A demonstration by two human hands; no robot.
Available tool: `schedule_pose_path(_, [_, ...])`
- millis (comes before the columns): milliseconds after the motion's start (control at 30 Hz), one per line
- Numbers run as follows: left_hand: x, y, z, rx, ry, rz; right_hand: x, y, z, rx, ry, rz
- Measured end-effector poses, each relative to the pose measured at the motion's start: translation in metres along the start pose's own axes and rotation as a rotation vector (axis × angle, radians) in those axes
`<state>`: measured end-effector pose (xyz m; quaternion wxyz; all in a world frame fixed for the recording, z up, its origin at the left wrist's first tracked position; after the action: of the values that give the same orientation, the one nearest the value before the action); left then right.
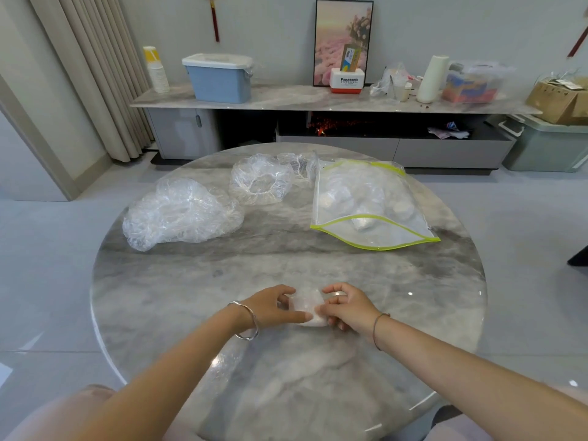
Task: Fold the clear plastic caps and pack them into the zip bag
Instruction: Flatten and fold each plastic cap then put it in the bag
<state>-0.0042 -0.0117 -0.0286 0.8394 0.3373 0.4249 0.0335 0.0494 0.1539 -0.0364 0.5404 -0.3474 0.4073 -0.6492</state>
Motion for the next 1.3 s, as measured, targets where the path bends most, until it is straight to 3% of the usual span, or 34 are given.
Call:
schedule_pose_path(167, [-0.008, 0.006, -0.01, 0.085, 0.17, 0.354, -0.005, -0.019, 0.008, 0.038, -0.075, -0.178])
schedule_pose_path(333, [-0.012, 0.028, -0.017, 0.113, 0.181, 0.436, -0.021, -0.029, 0.014, 0.072, -0.114, -0.329])
schedule_pose_path(467, [-0.019, 0.036, -0.033, 0.04, 0.277, 0.507, -0.048, -0.043, 0.007, -0.066, -0.003, -0.341])
schedule_pose_path(600, [-0.031, 0.04, -0.062, 0.055, 0.491, 0.357, -0.089, -0.051, -0.019, -0.322, 0.344, -0.042])
schedule_pose_path(700, [-0.03, 0.053, -0.09, 0.145, 0.584, 0.059, -0.103, -0.055, -0.052, -0.511, 0.485, 0.064])
schedule_pose_path(800, [-0.031, 0.063, -0.122, 0.153, 0.59, -0.218, -0.094, -0.056, -0.089, -0.646, 0.502, 0.188])
schedule_pose_path(900, [-0.038, 0.06, -0.15, 0.13, 0.592, -0.339, -0.072, -0.054, -0.121, -0.721, 0.36, 0.396])
schedule_pose_path(1033, [-0.044, 0.057, -0.168, 0.145, 0.582, -0.436, -0.057, -0.05, -0.148, -0.825, 0.338, 0.966])
schedule_pose_path(1133, [-0.045, 0.054, -0.167, 0.184, 0.619, -0.416, -0.056, -0.06, -0.165, -0.779, 0.324, 1.23])
schedule_pose_path(1233, [-0.045, 0.052, -0.167, 0.195, 0.605, -0.455, -0.063, -0.067, -0.183, -0.541, 0.258, 1.319])
schedule_pose_path(1300, [-0.044, 0.048, -0.169, 0.159, 0.567, -0.492, -0.065, -0.073, -0.191, -0.478, 0.251, 1.35])
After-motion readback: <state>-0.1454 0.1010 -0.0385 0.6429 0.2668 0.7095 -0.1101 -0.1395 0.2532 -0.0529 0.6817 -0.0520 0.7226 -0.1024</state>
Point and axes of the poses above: each hand's wrist, its own z-axis away from the middle knuckle, its own x-axis out of the palm, y = z × x, the point moved 4 cm from there along -z, towards the middle knuckle, and after that the axes turned 11 degrees about -z, right-handed, at the moved point
